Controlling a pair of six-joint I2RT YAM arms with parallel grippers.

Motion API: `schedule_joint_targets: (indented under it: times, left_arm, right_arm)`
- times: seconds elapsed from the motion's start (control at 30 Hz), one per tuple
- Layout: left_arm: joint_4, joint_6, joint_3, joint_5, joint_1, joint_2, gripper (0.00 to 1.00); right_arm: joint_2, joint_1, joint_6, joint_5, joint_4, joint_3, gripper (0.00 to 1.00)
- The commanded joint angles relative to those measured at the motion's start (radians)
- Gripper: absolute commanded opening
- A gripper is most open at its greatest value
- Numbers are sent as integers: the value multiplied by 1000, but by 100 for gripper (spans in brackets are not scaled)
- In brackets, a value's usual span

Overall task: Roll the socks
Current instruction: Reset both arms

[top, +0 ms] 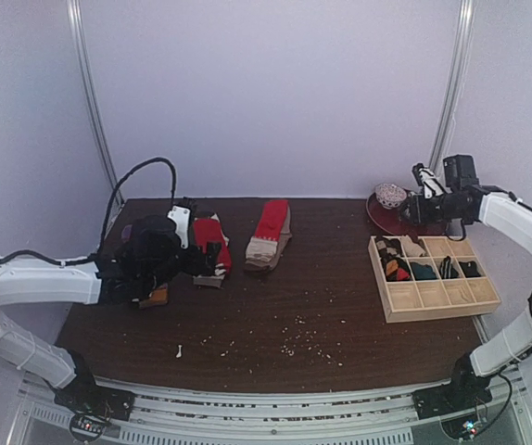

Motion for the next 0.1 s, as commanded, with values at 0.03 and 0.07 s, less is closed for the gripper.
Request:
schedule_joint_targets:
  times: [0.03, 0.07]
  left_arm:
    - [-65, -67, 51, -95, 0, -42, 98]
    - [-71, -65, 52, -97, 0, -48, 98]
  right_arm:
    - [-62, -3, 32, -21, 15, -51, 100]
    - [-72, -4, 31, -16, 18, -57, 100]
